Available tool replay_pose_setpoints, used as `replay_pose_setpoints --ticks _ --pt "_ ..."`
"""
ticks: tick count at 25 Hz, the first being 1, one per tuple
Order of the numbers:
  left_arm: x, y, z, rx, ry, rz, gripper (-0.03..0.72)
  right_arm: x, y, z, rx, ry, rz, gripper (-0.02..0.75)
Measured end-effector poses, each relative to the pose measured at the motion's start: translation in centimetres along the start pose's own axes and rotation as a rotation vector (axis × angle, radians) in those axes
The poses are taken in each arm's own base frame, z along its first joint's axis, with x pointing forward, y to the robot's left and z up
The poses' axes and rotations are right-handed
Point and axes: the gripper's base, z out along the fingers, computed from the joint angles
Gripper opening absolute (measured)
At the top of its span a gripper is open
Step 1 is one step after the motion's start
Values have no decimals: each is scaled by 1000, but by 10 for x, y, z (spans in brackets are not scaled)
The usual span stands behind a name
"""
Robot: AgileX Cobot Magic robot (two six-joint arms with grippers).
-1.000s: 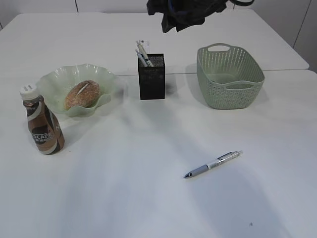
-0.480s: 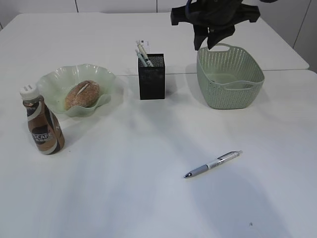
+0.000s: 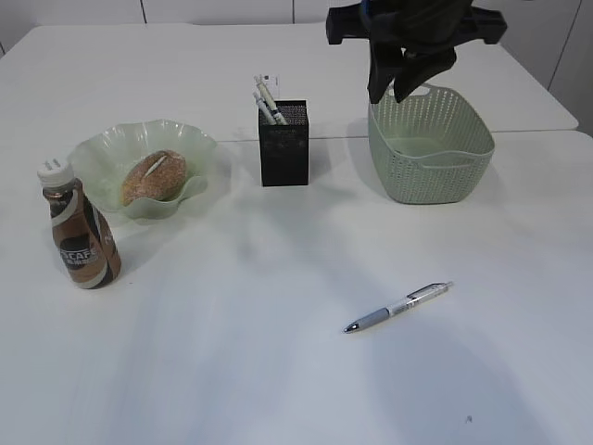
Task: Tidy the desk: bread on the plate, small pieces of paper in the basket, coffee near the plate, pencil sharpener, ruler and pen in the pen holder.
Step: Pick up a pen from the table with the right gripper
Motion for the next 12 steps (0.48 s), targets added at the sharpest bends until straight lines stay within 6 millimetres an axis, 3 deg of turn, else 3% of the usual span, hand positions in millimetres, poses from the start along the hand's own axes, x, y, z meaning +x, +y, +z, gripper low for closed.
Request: replay_pose_setpoints --ticks 4,7,12 --pt "1 0 0 -5 14 0 275 12 0 -12 -18 11 -11 223" --pt "2 0 0 -5 18 0 275 36 -8 -34 -21 24 -17 223" --pt "2 0 0 -1 22 -9 275 65 -17 -53 -24 39 -8 223"
